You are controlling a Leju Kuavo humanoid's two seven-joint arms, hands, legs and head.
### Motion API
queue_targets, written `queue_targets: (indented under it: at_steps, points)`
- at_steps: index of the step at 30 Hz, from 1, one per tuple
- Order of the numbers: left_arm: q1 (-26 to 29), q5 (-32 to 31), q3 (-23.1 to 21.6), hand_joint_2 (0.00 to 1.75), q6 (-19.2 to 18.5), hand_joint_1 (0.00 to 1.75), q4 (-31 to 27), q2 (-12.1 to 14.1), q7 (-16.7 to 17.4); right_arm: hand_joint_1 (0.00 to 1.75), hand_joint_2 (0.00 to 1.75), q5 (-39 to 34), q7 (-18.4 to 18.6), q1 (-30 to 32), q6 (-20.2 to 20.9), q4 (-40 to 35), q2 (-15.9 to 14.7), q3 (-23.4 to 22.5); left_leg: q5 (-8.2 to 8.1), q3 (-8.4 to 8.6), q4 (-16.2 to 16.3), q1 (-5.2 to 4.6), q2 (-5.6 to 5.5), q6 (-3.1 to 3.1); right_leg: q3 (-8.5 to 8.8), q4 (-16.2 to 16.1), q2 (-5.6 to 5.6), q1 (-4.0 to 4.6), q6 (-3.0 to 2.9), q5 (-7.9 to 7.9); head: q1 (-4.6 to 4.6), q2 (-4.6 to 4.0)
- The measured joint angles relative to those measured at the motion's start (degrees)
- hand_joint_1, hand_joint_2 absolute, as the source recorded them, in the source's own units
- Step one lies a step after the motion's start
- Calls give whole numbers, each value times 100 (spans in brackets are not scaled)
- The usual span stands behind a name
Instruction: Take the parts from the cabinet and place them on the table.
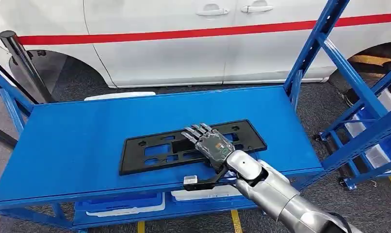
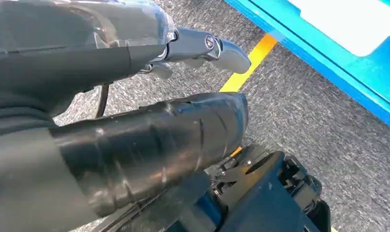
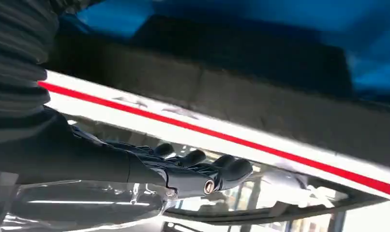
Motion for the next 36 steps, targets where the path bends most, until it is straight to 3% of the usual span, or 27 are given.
queue_targets:
  at_steps: [6,8,10,12,15,28,32,36]
  points:
    - [20,2,2,0,-4,0,2,0,-4,21,175,111,100,-8,-81,135,0,-42,0,5,0,0,0,0,5,0,0,-1,0,0,0,0]
    - [22,2,2,0,-4,0,2,0,-4,70,175,116,105,-17,-92,157,0,-48,0,7,0,0,0,0,6,-1,0,-1,0,0,0,0]
    - [24,4,2,0,-13,0,2,0,-13,157,175,131,107,-18,-103,192,0,-50,0,7,0,0,0,0,7,-1,0,-1,0,0,0,0]
    - [28,7,2,0,-48,0,2,2,-68,171,175,157,114,-16,-120,223,0,-50,0,7,0,0,0,0,7,0,0,-1,0,0,0,0]
    - [33,9,7,0,-90,0,0,0,-96,166,175,216,113,3,-149,251,0,-68,0,7,1,0,0,0,6,0,0,-1,0,0,0,0]
    - [37,11,9,0,-87,0,2,2,-94,175,175,258,146,254,-415,192,-35,-365,-1,1,1,0,0,1,0,-1,0,-3,0,0,0,0]
    - [44,50,11,0,-68,0,2,2,-87,175,175,391,188,525,-771,-70,-142,-564,-2,-5,2,0,0,3,-5,-1,0,-5,0,0,0,0]
    - [49,105,53,0,-24,0,2,0,-83,175,175,939,396,1084,-1603,-641,-221,-875,-4,-12,3,0,-1,6,-12,-3,-2,-6,1,-1,0,0]
